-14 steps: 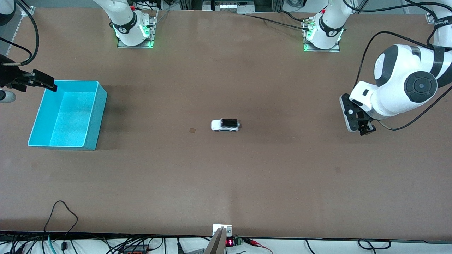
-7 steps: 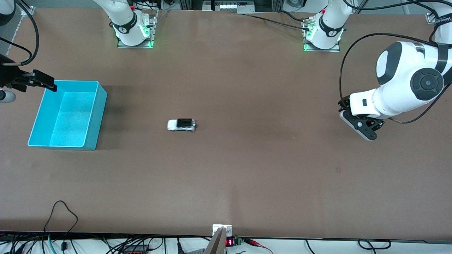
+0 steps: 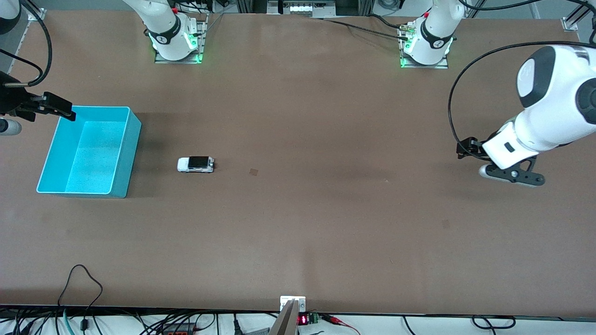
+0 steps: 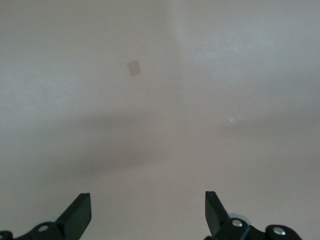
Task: Wind and store white jeep toy
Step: 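Raise the left gripper away while the jeep rolls toward the box, then reach the right gripper down to the jeep beside the box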
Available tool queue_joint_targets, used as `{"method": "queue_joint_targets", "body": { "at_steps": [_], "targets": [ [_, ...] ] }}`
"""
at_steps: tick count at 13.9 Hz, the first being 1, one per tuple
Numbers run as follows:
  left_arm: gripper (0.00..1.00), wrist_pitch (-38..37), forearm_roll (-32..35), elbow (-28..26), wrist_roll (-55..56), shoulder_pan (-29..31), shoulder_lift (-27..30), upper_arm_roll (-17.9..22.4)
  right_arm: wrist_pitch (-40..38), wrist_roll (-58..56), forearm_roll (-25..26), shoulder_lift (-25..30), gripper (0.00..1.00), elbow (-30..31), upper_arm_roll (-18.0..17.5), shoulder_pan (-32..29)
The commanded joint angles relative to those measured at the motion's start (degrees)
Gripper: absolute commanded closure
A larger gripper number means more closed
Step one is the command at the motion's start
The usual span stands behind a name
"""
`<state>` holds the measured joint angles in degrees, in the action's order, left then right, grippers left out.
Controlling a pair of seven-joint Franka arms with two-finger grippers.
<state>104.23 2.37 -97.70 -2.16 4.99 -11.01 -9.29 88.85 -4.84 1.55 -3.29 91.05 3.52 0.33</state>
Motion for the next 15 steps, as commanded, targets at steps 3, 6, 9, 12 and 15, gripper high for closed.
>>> {"method": "queue_joint_targets", "body": {
  "at_steps": [3,6,9,12,15],
  "targets": [
    [0.0,-2.3,-0.6,5.8,3.4,0.0,-0.3,0.9,0.0,-0.1,0.1,-0.9,0.0,-0.3,0.0,0.2],
    [0.0,-3.9,-1.1,9.1,4.3,-0.1,-0.1,2.6,-0.1,-0.1,0.1,-1.9,0.0,-0.4,-0.1,0.3],
    [0.0,-6.1,-1.2,13.6,8.6,-1.6,-0.2,3.0,-0.5,-0.3,0.4,-2.7,0.0,-0.4,-0.2,0.4],
    [0.0,-7.5,-2.7,16.0,8.7,-2.3,-0.3,3.7,-0.7,-0.8,0.6,-2.8,0.0,-0.4,-0.4,0.5],
    [0.0,-10.9,-2.9,17.5,8.5,-2.9,-0.2,6.2,-2.3,-0.5,0.8,-3.6,0.0,-0.3,-0.4,0.4]
  ]
}}
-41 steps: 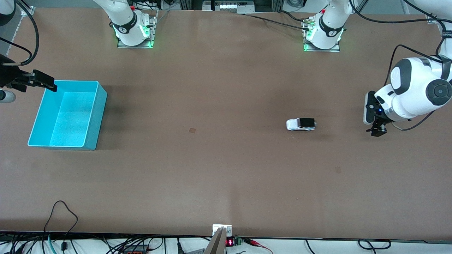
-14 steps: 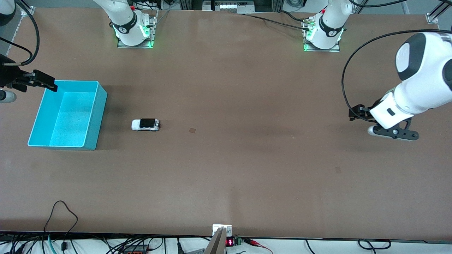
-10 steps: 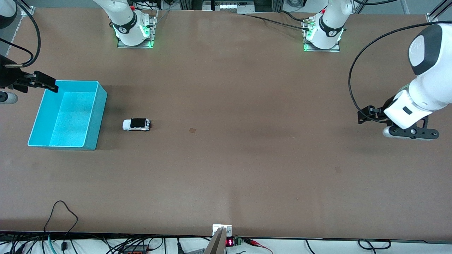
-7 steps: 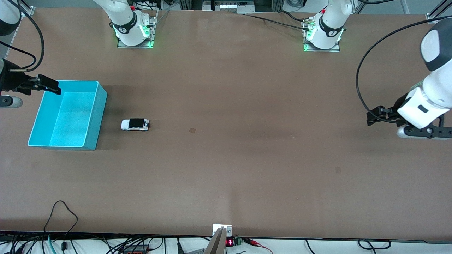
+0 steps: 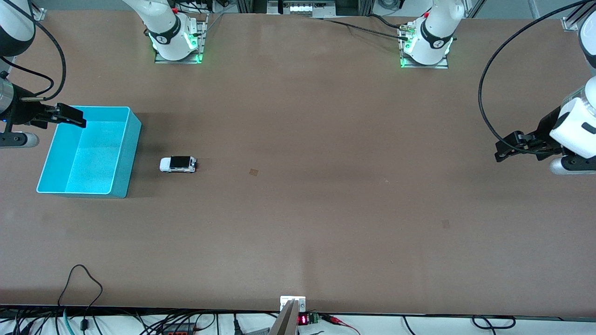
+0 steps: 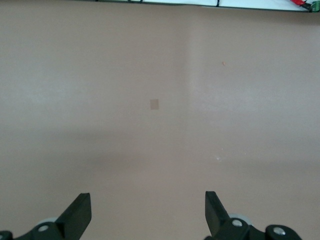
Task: Wind and store white jeep toy
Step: 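Reach the right gripper down to the jeep beside the box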
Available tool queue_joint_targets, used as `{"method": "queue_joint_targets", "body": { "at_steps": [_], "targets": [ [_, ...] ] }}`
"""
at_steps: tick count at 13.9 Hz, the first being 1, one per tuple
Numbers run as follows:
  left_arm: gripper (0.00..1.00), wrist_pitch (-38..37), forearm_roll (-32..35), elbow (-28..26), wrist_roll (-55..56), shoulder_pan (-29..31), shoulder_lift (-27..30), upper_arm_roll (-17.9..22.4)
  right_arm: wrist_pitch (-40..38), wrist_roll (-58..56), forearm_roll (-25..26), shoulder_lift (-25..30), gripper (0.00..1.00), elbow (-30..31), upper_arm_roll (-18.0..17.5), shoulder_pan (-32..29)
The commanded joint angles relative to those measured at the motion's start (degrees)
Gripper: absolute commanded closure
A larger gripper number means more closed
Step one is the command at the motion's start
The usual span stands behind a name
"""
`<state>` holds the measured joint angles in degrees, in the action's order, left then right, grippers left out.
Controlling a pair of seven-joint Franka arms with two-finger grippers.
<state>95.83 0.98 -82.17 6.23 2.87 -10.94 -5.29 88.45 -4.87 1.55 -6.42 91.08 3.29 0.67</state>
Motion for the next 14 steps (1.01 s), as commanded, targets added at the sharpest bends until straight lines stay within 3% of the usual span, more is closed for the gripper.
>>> {"method": "queue_joint_targets", "body": {
  "at_steps": [1,5,10,14],
  "targets": [
    [0.0,-2.7,-1.8,1.9,-0.4,-0.5,-0.2,2.5,-2.5,-0.1,0.8,-0.4,0.0,-0.3,0.0,0.0],
    [0.0,-5.9,-1.8,1.8,-1.0,0.1,0.2,2.4,-3.1,6.1,0.8,-0.5,0.0,0.5,-0.1,0.3],
    [0.0,-6.2,-1.9,1.8,-4.5,0.3,1.8,2.3,2.5,44.4,0.6,-0.5,0.0,7.6,-0.1,8.0],
    [0.0,-6.2,-3.0,2.0,-4.5,0.3,2.0,2.5,12.9,64.2,0.6,-0.8,0.0,15.7,-0.1,11.3]
  ]
}}
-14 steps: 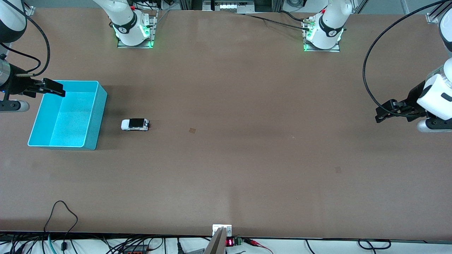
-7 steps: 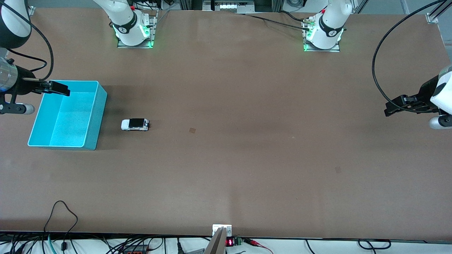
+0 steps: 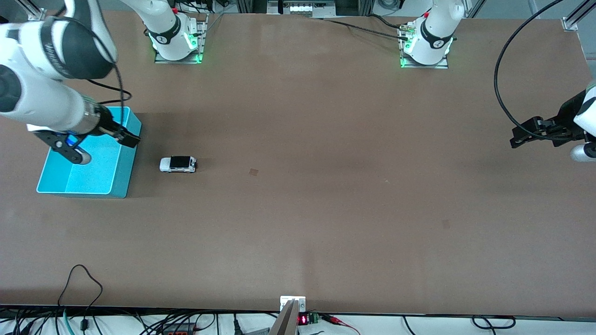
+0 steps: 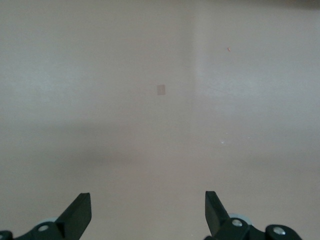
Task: Wind and store white jeep toy
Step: 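Reach the right gripper down to the jeep beside the box, then close the right gripper on the jeep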
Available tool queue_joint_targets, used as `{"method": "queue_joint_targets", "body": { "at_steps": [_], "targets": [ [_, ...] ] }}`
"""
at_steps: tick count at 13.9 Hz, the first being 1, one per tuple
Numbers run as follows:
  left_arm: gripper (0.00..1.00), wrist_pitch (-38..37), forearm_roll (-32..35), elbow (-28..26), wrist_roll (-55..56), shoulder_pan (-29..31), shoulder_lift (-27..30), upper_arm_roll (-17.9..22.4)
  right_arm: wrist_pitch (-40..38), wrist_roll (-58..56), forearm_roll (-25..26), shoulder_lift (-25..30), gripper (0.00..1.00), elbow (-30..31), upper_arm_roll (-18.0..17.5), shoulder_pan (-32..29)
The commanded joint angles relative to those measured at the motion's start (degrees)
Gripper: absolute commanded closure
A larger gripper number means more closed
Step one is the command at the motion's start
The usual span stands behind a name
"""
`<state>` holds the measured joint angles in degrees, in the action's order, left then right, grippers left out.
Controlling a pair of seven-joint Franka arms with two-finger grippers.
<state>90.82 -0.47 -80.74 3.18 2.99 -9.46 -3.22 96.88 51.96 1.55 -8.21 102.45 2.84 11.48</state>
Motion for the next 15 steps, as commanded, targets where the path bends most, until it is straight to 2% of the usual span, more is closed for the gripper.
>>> {"method": "queue_joint_targets", "body": {
  "at_steps": [1,4,6,7,11,15],
  "targets": [
    [0.0,-1.2,-1.6,0.6,-1.4,0.2,0.5,0.4,6.5,11.6,0.3,0.7,0.0,5.6,0.3,0.8],
    [0.0,-2.7,-1.6,0.5,-1.4,0.2,0.6,0.1,10.8,22.0,-0.4,-1.8,0.0,7.1,0.8,1.5],
    [0.0,-2.9,-1.5,0.3,-1.4,0.2,0.6,0.1,16.2,24.9,-6.9,-2.4,0.0,10.0,2.9,1.4],
    [0.0,-3.0,-1.5,0.2,-1.4,0.3,0.6,0.2,17.7,25.0,-7.8,-2.7,0.0,11.4,3.2,1.3],
    [0.0,-2.9,-1.4,0.1,-1.0,0.2,1.0,0.1,24.7,27.9,-7.8,-3.7,0.0,17.1,3.7,1.6],
    [0.0,-2.9,-1.3,-0.1,-1.1,0.2,1.3,0.0,28.3,29.2,-8.0,-4.6,0.0,18.6,3.7,1.9]
  ]
}}
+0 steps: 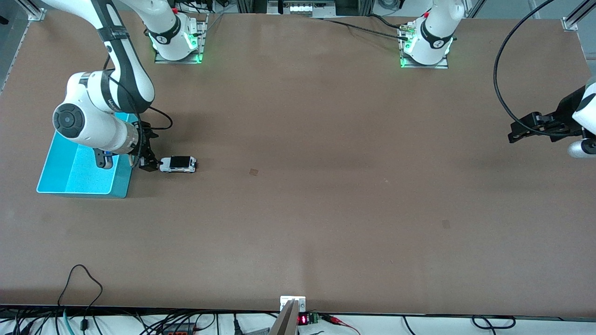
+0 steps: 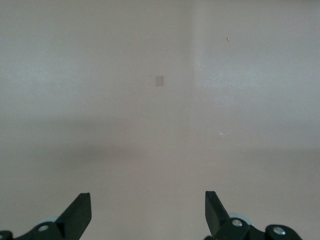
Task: Wind and store white jeep toy
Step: 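Close the right gripper on the jeep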
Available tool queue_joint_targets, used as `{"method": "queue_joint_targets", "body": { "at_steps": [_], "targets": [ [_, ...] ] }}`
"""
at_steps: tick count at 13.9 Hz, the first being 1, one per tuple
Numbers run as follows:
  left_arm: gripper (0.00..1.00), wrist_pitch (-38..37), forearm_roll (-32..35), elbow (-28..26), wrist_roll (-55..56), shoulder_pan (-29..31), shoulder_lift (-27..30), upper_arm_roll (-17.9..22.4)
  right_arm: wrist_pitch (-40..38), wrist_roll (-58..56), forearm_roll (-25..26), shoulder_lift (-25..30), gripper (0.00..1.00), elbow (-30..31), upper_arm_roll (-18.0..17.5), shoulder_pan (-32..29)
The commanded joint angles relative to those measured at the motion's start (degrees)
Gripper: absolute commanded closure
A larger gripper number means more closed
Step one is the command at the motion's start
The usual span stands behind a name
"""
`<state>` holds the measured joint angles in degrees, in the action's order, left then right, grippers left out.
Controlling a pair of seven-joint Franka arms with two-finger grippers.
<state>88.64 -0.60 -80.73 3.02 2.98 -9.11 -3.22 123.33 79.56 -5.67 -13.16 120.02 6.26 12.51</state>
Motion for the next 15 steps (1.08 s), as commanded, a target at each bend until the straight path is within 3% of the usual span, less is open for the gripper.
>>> {"method": "queue_joint_targets", "body": {
  "at_steps": [1,5,15],
  "targets": [
    [0.0,-0.8,-1.2,-0.2,-0.9,0.2,0.9,0.0,2.9,2.2,-0.7,-0.5,0.0,1.3,0.3,1.5],
    [0.0,-0.6,-1.1,-0.2,-0.8,0.2,0.9,0.0,6.9,3.8,-0.5,-4.1,0.0,1.3,0.3,3.3],
    [0.0,-0.3,-1.3,-0.3,-0.8,0.2,0.8,-0.1,10.1,5.9,-0.8,-6.9,0.0,0.8,0.3,2.5]
  ]
}}
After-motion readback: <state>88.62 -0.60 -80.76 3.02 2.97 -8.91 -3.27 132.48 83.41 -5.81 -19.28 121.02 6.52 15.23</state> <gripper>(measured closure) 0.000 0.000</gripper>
